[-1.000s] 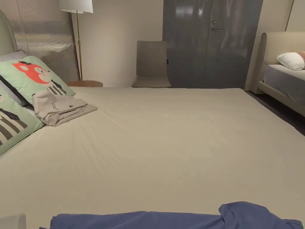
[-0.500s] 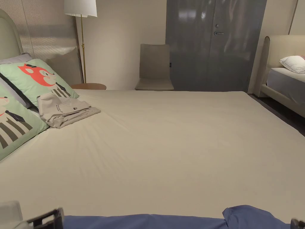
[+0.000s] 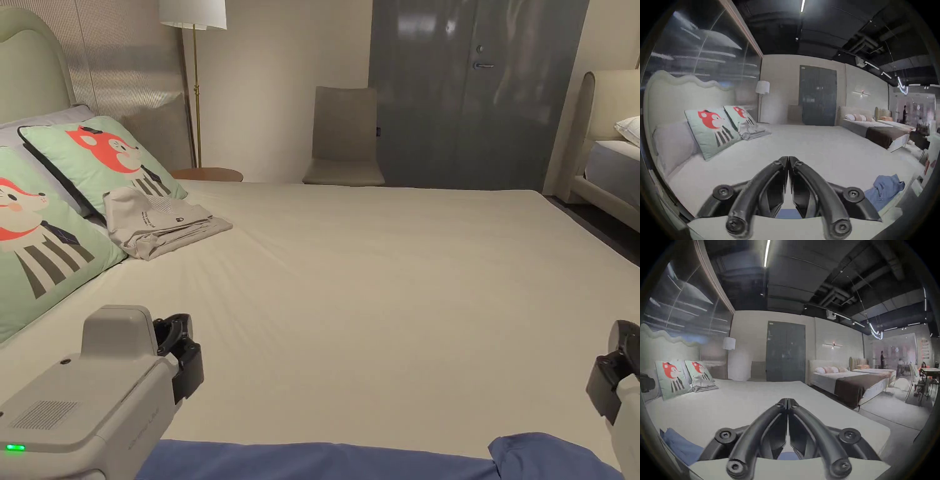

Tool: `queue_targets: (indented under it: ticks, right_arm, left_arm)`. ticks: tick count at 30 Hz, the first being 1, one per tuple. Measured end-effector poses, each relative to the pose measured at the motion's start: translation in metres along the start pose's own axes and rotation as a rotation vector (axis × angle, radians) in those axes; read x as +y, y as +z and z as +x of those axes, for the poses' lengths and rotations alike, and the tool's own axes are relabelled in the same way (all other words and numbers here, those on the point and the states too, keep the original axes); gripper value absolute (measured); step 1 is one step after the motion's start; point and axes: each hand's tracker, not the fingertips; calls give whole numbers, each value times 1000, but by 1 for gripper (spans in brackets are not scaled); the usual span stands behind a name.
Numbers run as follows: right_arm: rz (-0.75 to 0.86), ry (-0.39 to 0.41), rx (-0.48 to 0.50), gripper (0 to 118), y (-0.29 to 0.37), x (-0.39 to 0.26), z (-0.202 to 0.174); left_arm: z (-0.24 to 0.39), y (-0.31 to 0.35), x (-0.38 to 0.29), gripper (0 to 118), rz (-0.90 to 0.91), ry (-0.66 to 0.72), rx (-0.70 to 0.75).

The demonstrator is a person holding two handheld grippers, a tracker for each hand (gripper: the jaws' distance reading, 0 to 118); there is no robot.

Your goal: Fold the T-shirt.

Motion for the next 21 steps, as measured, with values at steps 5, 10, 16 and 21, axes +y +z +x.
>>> queue_targets:
  ticks: [5, 10, 16, 21]
  right_arm:
    - [-14, 0, 24, 1, -3, -4, -15]
    - [-53, -11, 57, 1, -7, -12, -27]
    - [-89, 0, 81, 1, -10, -20, -44]
    - [-106, 14, 99, 1, -14, -20, -56]
  left_arm:
    - [-61, -23, -14, 0, -181, 256, -62]
    - [-143, -53, -60, 72, -459, 546, -133]
    - [-199, -70, -117, 110, -639, 876, -230]
    - [-198, -80, -138, 110, -636, 990, -362]
